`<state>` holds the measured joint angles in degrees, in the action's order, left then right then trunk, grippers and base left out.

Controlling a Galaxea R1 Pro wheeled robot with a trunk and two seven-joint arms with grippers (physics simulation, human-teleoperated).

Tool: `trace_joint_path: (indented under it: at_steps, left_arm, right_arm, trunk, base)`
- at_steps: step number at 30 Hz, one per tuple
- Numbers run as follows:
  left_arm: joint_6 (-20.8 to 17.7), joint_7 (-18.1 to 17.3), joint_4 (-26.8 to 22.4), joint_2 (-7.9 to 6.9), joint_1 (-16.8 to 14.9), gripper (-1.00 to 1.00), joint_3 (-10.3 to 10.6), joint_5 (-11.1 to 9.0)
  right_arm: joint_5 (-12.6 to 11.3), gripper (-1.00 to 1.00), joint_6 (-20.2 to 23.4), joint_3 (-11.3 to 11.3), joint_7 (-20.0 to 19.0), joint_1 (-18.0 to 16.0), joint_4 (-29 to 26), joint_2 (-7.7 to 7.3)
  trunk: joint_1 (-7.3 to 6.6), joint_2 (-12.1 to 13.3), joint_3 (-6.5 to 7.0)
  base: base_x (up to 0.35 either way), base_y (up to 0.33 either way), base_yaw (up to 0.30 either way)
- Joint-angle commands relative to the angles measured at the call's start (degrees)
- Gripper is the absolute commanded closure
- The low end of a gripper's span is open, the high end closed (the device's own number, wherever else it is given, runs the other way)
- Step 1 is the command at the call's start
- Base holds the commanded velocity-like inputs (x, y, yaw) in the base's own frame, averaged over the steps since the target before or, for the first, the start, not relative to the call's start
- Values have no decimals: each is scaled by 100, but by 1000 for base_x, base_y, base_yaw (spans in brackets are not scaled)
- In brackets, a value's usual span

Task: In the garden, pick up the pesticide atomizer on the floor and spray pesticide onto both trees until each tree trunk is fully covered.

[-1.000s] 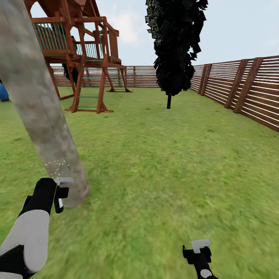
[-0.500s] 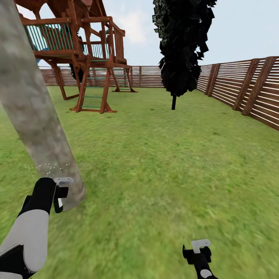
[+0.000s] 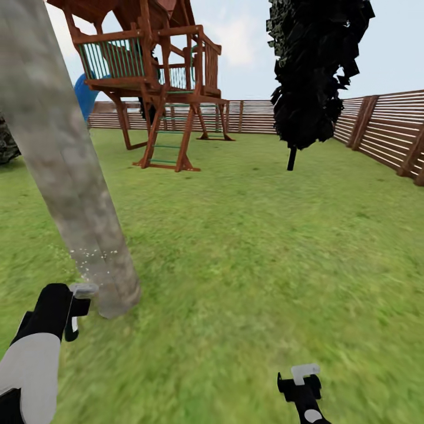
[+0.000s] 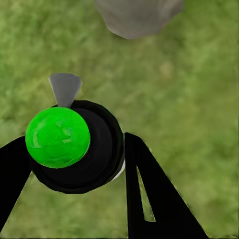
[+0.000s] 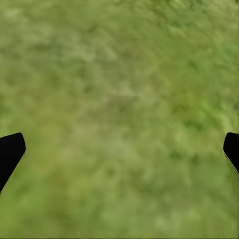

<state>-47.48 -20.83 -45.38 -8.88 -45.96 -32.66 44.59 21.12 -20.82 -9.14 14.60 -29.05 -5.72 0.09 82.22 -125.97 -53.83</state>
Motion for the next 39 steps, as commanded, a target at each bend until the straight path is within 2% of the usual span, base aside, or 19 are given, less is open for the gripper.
trace_joint_path:
  at_steps: [1, 4, 8, 10, 19, 28, 39]
  left_arm:
    - [-7, -61, -6, -57, 106, 100, -25, -10]
    - [1, -61, -6, -47, 175, 100, -94, -22]
    - [2, -68, -6, 170, 183, 100, -104, -37]
    - [2, -70, -6, 209, 184, 100, -118, -38]
    - [2, -61, -93, 196, 184, 100, -120, -26]
    - [16, -52, -93, 89, 184, 100, -118, 1]
    - [12, 67, -81, 186, 195, 100, -65, -26]
  right_arm:
    - [58, -100, -18, -44, 16, -3, 8, 3]
    - [58, -100, -18, -44, 16, -3, 8, 5]
    - [58, -100, -18, -47, 16, 0, 1, 0]
    - [58, -100, -18, -45, 16, -2, 0, 1]
    - [58, -100, -22, -46, 16, -1, 0, 1]
    - [58, -100, -26, -51, 16, 1, 0, -1]
    - [58, -100, -27, -51, 16, -3, 0, -1]
  trunk:
    - [1, -2, -4]
    - [1, -2, -4]
    - [1, -2, -4]
    - [1, -2, -4]
    - [1, -2, -4]
    - [1, -2, -4]
    - [1, -2, -4]
  base:
    - [228, -204, 277]
    - [229, -204, 247]
    - [232, -197, 40]
    - [237, -187, 3]
    - [142, -224, 127]
    - [96, -272, 2]
    - [165, -244, 235]
